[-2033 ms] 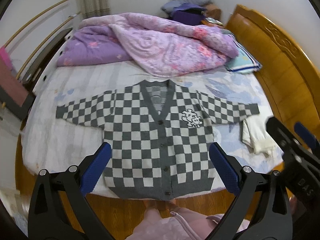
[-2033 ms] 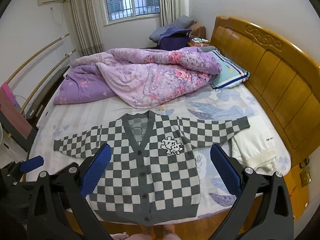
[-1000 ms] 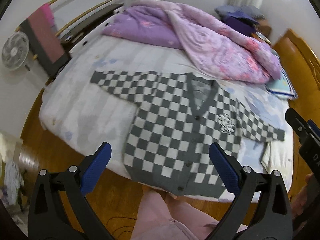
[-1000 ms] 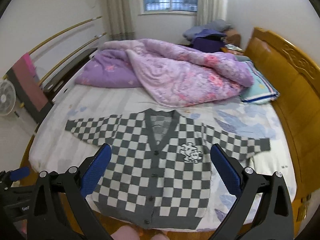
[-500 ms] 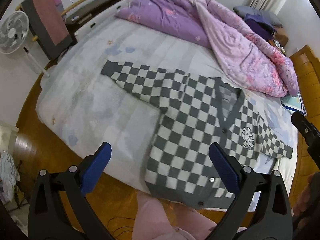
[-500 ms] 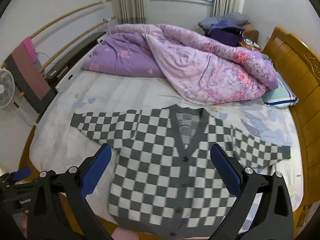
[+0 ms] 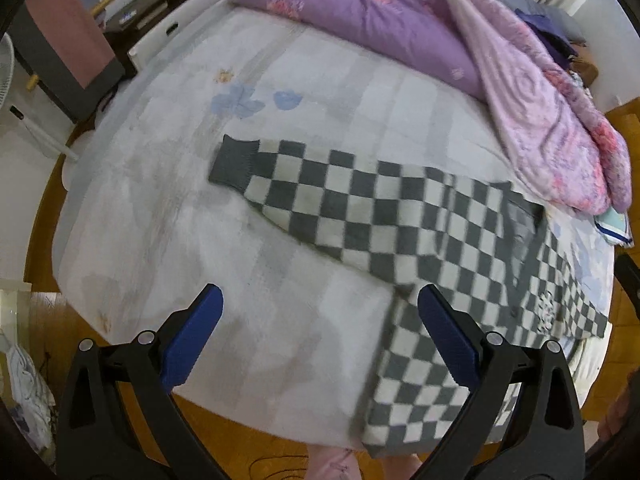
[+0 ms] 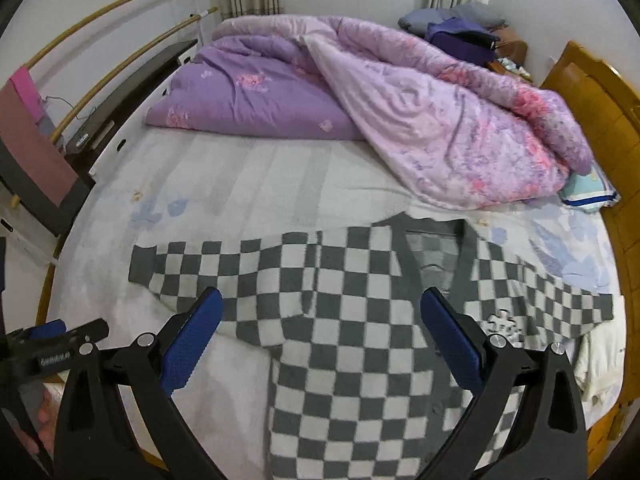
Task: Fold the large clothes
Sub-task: 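Reach the left gripper to the cardigan sleeve cuff and grasp it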
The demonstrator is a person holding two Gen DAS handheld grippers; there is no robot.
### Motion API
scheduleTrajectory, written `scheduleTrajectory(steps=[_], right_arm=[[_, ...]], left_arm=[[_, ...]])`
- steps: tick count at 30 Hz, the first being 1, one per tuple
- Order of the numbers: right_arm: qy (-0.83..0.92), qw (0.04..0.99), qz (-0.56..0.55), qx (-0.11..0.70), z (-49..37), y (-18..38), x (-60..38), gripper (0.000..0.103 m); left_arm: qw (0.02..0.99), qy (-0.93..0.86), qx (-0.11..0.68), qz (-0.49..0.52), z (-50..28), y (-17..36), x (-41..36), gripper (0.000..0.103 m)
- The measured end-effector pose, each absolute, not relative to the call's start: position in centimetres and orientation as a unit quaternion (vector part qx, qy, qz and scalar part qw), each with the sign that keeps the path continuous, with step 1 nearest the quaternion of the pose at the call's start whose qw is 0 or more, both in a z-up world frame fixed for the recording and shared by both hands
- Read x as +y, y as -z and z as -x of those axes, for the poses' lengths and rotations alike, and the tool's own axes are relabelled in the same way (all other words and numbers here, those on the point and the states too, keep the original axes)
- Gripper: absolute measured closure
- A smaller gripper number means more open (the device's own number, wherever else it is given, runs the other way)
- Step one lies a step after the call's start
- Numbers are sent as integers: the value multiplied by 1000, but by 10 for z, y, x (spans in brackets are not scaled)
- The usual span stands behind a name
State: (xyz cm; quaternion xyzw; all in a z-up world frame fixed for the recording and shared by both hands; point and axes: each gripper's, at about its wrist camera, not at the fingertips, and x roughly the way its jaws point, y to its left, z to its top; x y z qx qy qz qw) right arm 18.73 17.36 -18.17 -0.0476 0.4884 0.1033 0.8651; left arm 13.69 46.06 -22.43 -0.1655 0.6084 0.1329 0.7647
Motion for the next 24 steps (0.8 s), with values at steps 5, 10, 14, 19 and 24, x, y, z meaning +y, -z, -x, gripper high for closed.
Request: scheduleTrajectory(steps=[5, 10, 14, 19, 24], right_arm=[[-98, 848, 46, 518, -225, 227, 196, 8], [-91, 835, 36, 541, -254, 270, 205, 8], [-84, 819, 36, 566, -272, 306, 207, 17], [-69, 800, 21, 596, -286, 346, 202, 22], [-58, 784, 26, 618, -288, 368, 195, 23]], left_arm=[[749, -144, 618, 190, -166, 273, 499, 5], [727, -151, 623, 244, -185, 330, 534, 5], [698, -167, 636, 284, -199, 381, 561, 5], [680, -188, 624, 335, -206, 427, 587, 5], [642, -227, 611, 403, -206, 474, 622, 6]])
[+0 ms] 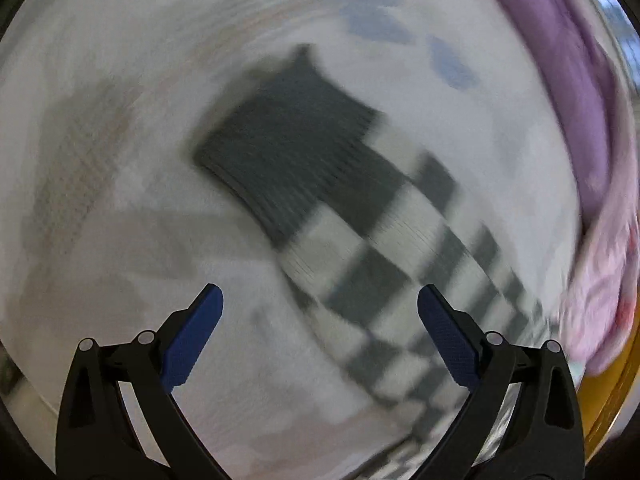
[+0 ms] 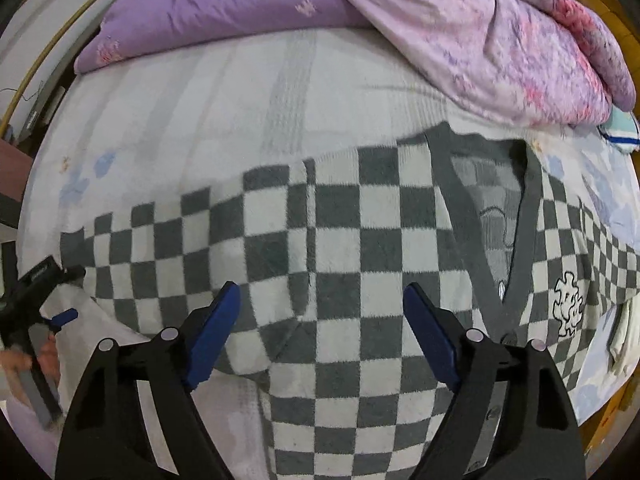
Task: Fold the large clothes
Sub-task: 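Reach the left gripper to the cardigan sleeve cuff and grasp it, then fold the cuff across the cardigan with the left gripper while the right gripper pins it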
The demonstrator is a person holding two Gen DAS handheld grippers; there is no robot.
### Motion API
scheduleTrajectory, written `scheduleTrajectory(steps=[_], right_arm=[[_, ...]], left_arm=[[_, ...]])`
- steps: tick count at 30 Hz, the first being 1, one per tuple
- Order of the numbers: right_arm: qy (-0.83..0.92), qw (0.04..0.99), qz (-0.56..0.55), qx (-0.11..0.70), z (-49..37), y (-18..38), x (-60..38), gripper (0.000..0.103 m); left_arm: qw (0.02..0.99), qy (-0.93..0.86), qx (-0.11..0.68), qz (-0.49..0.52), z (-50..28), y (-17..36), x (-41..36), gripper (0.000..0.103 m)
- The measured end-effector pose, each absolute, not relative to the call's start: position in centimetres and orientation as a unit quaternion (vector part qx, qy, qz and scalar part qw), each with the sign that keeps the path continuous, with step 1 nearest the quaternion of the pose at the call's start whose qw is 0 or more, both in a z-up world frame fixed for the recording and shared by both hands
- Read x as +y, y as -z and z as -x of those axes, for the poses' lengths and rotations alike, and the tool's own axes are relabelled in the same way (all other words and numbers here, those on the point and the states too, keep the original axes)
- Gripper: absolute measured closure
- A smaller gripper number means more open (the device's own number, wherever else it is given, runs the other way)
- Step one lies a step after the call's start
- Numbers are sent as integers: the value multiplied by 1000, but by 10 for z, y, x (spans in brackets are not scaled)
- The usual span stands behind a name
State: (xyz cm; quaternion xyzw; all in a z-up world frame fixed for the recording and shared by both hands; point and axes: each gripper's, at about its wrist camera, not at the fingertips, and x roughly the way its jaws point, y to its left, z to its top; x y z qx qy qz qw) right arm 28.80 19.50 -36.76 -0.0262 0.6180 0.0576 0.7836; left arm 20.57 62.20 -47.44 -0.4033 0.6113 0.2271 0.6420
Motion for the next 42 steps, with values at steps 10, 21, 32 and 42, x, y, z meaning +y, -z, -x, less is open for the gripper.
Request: scheduleTrajectory(steps=[10, 21, 32, 42], right_arm=[[-59, 754, 66, 650, -274, 397, 198, 23], [-79, 749, 66, 655, -264, 406, 206, 42], [-134, 736, -18, 664, -280, 436, 174, 102], [-192, 676, -132, 699, -299, 523, 158, 102]], left_arm=[[616, -321, 537, 479, -191, 504, 670, 25], [695, -302, 521, 394, -195, 473, 647, 94], [785, -308, 499, 199, -222, 357, 576, 94], [822, -323, 454, 120, -231, 260, 468, 94]])
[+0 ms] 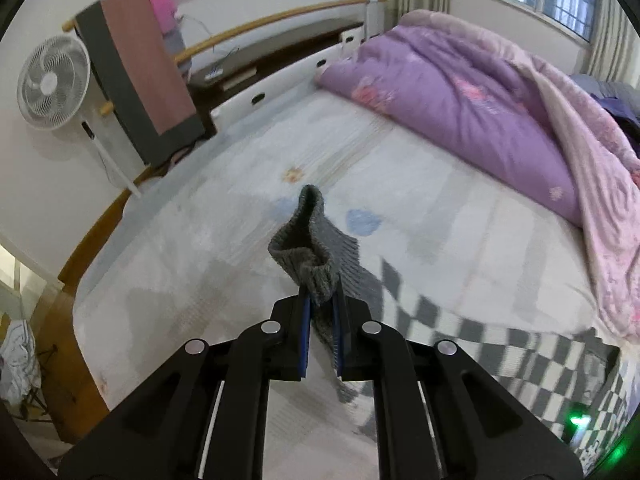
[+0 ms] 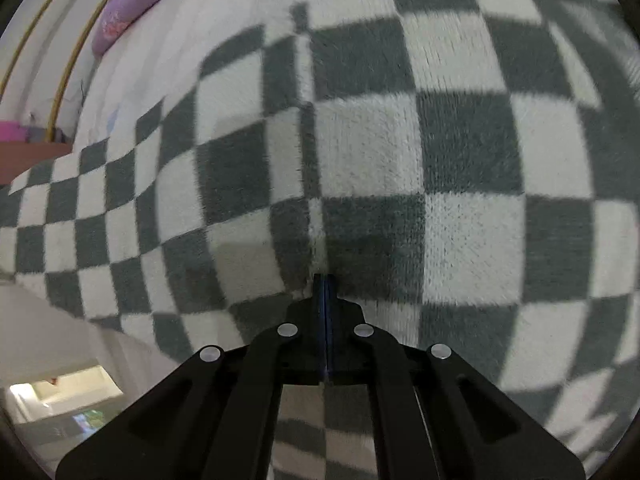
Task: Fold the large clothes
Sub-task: 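Fold the cuff across the cardigan with the left gripper while the right gripper pins it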
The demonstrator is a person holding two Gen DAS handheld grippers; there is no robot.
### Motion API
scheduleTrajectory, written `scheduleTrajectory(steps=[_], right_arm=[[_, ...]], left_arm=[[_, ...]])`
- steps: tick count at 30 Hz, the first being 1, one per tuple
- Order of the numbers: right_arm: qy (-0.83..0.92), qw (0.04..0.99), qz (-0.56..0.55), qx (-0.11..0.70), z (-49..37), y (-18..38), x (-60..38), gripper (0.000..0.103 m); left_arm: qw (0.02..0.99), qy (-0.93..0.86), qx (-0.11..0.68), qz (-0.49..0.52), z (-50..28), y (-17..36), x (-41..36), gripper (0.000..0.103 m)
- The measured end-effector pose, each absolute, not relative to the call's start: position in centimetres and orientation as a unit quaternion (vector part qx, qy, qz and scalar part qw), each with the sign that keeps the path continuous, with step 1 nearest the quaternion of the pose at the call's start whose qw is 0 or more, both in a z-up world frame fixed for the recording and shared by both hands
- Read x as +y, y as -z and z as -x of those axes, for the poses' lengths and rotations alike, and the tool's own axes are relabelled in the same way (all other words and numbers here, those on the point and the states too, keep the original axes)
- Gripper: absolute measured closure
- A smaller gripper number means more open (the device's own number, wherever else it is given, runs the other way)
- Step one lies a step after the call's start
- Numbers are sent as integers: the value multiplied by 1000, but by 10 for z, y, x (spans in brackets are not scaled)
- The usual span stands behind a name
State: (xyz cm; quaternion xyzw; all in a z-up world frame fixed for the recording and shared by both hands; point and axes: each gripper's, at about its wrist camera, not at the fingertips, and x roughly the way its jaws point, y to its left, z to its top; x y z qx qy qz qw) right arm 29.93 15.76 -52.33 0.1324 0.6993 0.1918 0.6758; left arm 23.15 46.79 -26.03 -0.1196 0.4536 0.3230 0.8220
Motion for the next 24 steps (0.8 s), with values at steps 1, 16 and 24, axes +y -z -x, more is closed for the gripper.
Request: scheduleTrajectory(steps=[1, 16, 24], right_arm=[[-196, 673, -149, 698, -301, 528, 155, 102], [-214, 628, -323, 675, -302, 556, 116, 102], [-223, 580, -453, 639, -282, 539, 3, 103]], left_arm=[[827, -323, 445, 119, -232, 254, 457, 94], [899, -186, 395, 31, -270, 187, 169, 94], [889, -77, 450, -16, -293, 254, 6, 94]])
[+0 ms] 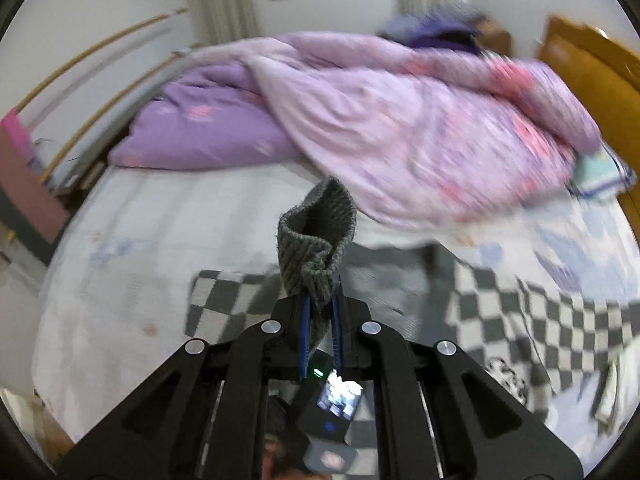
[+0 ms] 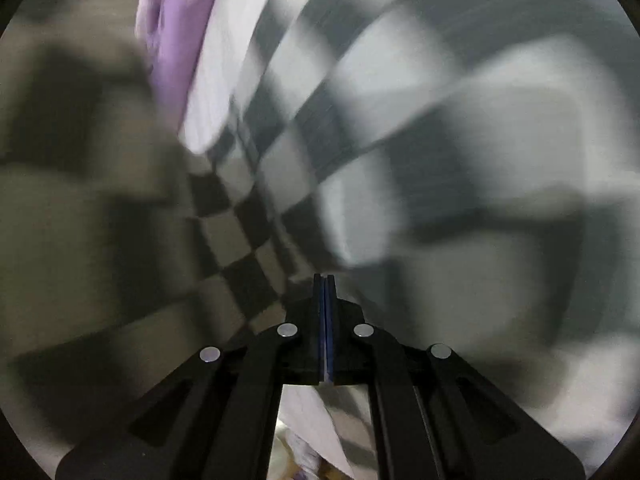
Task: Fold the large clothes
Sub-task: 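Fold the cuff across the cardigan with the left gripper while the right gripper pins it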
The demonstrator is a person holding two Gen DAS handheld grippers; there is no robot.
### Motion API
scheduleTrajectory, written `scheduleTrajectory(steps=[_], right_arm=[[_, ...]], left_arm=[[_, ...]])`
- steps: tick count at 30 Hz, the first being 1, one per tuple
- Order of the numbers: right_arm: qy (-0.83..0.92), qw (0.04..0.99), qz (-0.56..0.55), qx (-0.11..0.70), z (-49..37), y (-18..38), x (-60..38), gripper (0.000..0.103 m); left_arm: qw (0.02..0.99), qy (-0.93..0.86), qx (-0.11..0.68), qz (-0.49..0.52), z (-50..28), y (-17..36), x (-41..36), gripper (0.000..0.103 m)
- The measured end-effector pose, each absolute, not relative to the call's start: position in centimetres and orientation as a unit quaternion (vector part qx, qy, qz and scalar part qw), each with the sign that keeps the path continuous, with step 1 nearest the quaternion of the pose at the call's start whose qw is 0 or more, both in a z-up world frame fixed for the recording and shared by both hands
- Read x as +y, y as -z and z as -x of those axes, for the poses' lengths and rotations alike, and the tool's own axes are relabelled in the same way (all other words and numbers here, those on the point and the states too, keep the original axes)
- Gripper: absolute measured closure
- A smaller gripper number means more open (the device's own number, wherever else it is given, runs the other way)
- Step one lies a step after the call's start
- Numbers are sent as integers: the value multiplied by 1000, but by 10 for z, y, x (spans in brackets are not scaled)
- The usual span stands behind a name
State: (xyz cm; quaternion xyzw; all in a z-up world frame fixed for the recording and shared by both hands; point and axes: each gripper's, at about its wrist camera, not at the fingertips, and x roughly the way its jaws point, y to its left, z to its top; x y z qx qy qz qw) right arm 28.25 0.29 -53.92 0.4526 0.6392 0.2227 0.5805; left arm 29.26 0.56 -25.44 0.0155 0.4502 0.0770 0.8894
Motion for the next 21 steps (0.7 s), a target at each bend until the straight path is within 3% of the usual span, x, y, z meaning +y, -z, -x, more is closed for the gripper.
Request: scheduleTrajectory(steps=[11, 13, 15, 17, 20, 21], right_arm=[[54, 680, -400, 612, -184, 478, -266, 102], [72, 695, -385, 603, -174, 473, -280, 102], [84, 698, -376, 603, -173, 463, -283, 92], [92, 703, -372, 600, -171, 456, -292, 79], [106, 708, -357, 600, -176, 449, -294, 42], [108, 709, -353, 600, -180, 451, -297, 38]], left_arm=[[824, -10, 561, -75, -305, 410, -120, 92], [798, 33, 596, -83, -305, 432, -137, 76], [784, 74, 611, -80, -298, 439, -145, 61], [792, 82, 600, -82, -288, 431, -140, 36], [794, 86, 599, -51, -275, 414, -101, 27], [792, 84, 604, -40, -274, 412, -87, 27]])
